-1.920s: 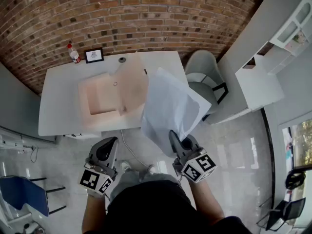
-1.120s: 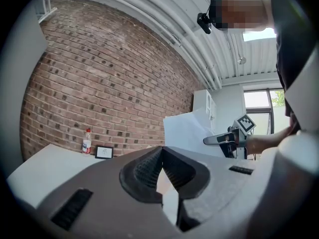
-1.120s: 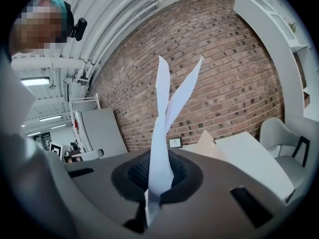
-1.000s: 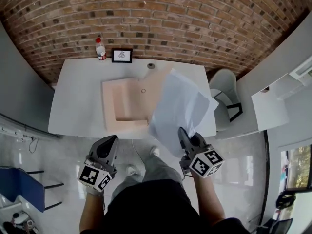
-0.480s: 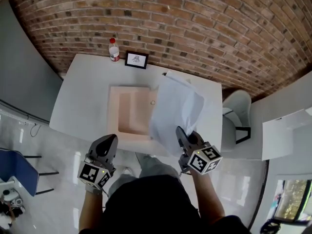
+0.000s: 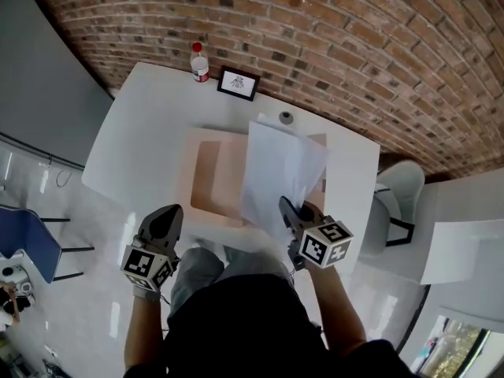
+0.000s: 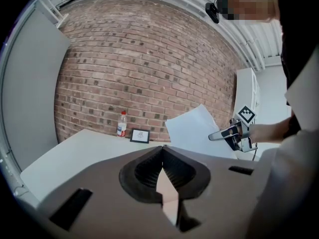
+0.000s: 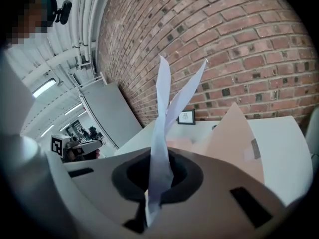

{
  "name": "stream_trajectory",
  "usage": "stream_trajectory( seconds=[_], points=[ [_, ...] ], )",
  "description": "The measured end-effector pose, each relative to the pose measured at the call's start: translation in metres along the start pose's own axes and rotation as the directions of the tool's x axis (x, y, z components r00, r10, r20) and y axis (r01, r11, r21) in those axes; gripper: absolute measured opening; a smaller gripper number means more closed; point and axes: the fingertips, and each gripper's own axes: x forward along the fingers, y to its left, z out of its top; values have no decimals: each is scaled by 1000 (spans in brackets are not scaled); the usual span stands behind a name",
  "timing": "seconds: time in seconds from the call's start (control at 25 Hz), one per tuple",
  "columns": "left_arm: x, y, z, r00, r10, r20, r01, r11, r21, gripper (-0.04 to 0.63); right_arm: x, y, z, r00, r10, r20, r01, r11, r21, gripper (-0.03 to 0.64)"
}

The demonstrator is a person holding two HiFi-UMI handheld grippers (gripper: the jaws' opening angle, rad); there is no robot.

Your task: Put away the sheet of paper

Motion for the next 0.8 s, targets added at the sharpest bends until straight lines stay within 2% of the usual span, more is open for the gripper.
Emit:
stream_trajectory(
  seconds=[0.2,0.52,0.68,0.8],
  points=[
    [16,21,-24,997,1,-80,-2,1000,-12,2,20,-13,-24,996,-19,-90,23,999,41,6],
    [42,55,-65,979,-71,-193,53,994,-96,2,37,-38,-74,964,-134,-228,156,985,81,6],
    [56,63,-85,958,-120,-262,104,992,-72,2,43,-49,-91,947,-180,-265,216,970,114,6],
    [62,64,-103,934,-141,-327,144,989,-15,2,49,-56,-102,937,-195,-291,241,961,132,6]
  ],
)
